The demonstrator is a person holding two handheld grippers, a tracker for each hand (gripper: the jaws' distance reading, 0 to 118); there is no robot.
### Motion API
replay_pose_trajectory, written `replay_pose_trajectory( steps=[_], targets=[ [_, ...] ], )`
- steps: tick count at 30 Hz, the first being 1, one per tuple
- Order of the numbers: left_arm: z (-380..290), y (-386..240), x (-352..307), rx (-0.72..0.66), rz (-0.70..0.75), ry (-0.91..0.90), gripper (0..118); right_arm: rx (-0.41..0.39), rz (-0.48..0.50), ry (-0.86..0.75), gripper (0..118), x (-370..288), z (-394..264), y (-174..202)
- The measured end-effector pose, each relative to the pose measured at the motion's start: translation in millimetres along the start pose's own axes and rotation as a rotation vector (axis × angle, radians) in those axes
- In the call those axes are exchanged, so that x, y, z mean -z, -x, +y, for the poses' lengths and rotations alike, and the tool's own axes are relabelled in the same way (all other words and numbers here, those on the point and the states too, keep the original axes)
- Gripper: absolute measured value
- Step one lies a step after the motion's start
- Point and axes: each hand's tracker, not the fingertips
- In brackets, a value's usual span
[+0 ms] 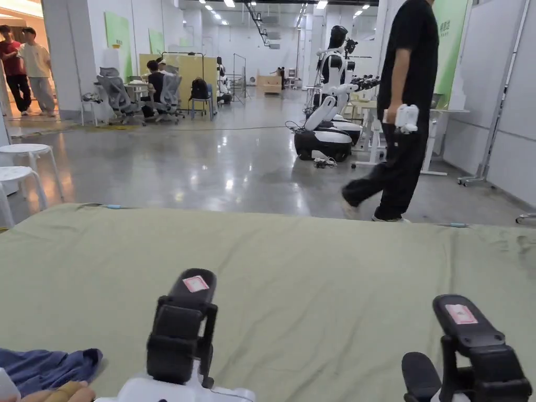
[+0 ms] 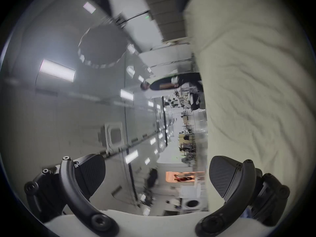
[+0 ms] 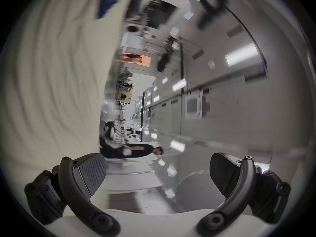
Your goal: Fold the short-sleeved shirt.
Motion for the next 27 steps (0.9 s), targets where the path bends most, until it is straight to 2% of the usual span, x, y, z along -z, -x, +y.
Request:
replay_pose_trajectory(
  steps=[2, 3, 5, 7, 9, 10, 12, 13, 15, 18, 20, 24, 27],
  targets=[
    [0.8, 5.2, 5.3, -0.074, 0.016, 0.064, 118, 0.186, -0.033, 0.081, 118, 5.0, 1.3, -10.5],
    [-1.1, 8.4, 9.0, -0.139, 0.023, 0.105, 118, 0.316, -0.041, 0.130, 118, 8.3, 1.5, -19.1],
    [-3.4, 21.5, 12.5, -0.354, 0.007, 0.170, 118, 0.611, -0.068, 0.218, 118, 13.3, -0.9, -37.0],
    [-9.7, 36.1, 14.8, -0.705, -0.050, 0.208, 118, 0.982, -0.087, 0.294, 118, 14.7, -8.5, -54.3],
    [-21.3, 48.4, 16.6, -1.074, -0.120, 0.240, 118, 1.318, -0.083, 0.316, 118, 12.8, -22.1, -63.8],
    [-28.8, 52.2, 17.2, -1.253, -0.142, 0.246, 118, 1.461, -0.085, 0.296, 118, 10.0, -26.6, -65.3],
    [-38.3, 54.8, 17.9, -1.541, -0.128, 0.268, 118, 1.637, -0.127, 0.292, 118, 6.5, -32.6, -63.2],
    [-43.3, 54.6, 17.6, -1.647, -0.108, 0.269, 118, 1.670, -0.141, 0.309, 118, 6.5, -32.5, -61.9],
    [-45.0, 55.6, 17.4, -1.737, -0.058, 0.247, 118, 1.618, -0.117, 0.325, 118, 6.9, -26.6, -59.8],
    [-50.9, 64.0, 15.8, -1.722, -0.019, 0.242, 118, 1.512, -0.091, 0.298, 118, 4.2, -19.4, -56.0],
    [-50.9, 67.9, 12.6, -1.727, 0.018, 0.236, 118, 1.482, -0.091, 0.289, 118, 2.4, -16.5, -55.9],
    [-55.3, 74.5, 5.9, -1.714, 0.059, 0.231, 118, 1.482, -0.095, 0.286, 118, 2.0, -14.5, -57.2],
    [-53.6, 79.6, 4.1, -1.633, 0.073, 0.244, 118, 1.501, -0.093, 0.292, 118, 2.0, -14.9, -58.0]
  ],
)
